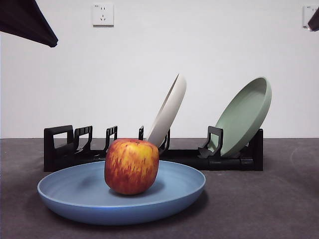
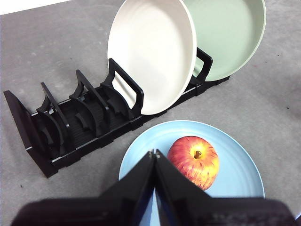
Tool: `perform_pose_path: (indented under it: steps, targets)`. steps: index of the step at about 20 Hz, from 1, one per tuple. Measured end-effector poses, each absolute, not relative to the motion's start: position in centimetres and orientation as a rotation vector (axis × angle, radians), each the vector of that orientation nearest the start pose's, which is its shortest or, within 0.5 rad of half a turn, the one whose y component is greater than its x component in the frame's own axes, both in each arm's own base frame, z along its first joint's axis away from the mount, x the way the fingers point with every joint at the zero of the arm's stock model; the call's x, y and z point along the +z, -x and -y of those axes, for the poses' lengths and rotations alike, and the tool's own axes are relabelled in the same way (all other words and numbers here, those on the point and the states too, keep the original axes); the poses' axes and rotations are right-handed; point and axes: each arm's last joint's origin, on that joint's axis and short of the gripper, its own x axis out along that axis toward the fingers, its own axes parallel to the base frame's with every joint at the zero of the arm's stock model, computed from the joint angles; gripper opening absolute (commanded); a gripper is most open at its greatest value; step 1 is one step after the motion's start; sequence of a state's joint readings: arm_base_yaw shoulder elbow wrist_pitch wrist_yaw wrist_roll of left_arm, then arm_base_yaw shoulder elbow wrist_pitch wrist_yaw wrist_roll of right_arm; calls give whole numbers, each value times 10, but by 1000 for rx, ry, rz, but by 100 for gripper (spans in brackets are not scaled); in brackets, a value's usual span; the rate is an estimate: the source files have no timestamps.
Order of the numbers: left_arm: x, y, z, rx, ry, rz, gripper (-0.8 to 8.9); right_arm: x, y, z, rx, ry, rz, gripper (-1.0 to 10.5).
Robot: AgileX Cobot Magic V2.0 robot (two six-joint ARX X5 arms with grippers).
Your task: Take the blue plate from the plate rack,put the plate on the table,take the apple from the table,put the apple in the plate
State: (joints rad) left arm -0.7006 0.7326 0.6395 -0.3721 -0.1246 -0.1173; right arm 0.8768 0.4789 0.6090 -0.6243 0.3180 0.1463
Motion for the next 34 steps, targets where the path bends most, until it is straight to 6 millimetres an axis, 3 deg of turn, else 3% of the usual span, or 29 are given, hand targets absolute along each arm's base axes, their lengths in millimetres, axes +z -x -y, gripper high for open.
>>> perform_pose_path:
  steps: [4,8,11,15,20,23,34]
  targets:
    - [283,-110,87,-535,-57,-406,-3,271,-74,-75,514,141,-452,1]
    - [307,-81,47,-438,-20,-160,-3,271,-74,-75,514,141,-452,1]
    - [313,-64,23,-277,-15,1,-3,271,-74,-75,514,141,-452,1]
    - [273,-71,10,-79,-69,31,-3,271,-74,-75,514,141,-452,1]
    - [204,-94,5,-79,-113,75,-3,271,-74,-75,514,141,-452,1]
    - [170,-99,3,-80,-114,17,-3,271,-74,-75,514,141,-452,1]
    - [152,-96,-1,-56,-83,-165,-3,271,-74,-75,514,141,-452,1]
